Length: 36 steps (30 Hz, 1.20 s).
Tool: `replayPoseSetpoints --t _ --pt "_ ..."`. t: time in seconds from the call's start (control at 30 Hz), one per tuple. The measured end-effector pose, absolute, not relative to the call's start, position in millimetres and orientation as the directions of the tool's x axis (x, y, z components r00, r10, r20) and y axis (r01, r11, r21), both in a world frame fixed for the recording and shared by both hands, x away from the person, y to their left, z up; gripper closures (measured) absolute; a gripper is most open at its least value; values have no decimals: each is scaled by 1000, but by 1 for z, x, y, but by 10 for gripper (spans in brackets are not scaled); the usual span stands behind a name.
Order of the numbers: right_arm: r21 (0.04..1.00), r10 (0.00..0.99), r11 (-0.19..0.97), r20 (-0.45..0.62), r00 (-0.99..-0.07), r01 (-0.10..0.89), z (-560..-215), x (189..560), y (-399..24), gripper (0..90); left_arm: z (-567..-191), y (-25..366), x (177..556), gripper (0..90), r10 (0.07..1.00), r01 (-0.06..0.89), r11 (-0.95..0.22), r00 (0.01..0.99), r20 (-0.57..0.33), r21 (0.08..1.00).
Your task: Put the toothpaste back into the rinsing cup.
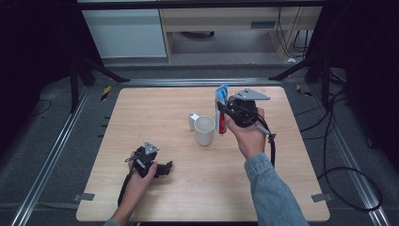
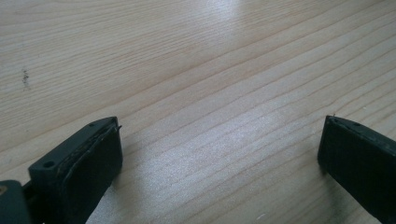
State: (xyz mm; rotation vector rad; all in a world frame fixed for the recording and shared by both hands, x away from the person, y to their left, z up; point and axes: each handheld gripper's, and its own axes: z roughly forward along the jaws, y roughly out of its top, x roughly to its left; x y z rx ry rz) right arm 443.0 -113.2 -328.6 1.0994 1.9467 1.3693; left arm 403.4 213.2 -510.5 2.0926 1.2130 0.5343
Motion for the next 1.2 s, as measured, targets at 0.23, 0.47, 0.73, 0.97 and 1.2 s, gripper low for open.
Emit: replayPoseSetpoints --t 0.23,0.47,0.73,0.97,1.2 --pt "944 842 164 17 -540 287 -320 450 -102 737 -511 213 403 0 874 607 -355 486 22 711" --pt "953 844 144 22 -536 266 -317 457 -95 736 -511 213 404 0 873 605 -357 487 23 711" --pt "960 847 127 26 -531 251 -322 465 -90 736 -511 213 403 0 874 607 -354 486 21 711" --pt "966 854 102 37 -519 237 -322 470 -92 737 -511 213 403 0 874 607 -354 485 20 712" --pt "968 853 109 26 -521 226 -323 474 -87 737 -511 213 403 0 874 607 -354 485 20 712"
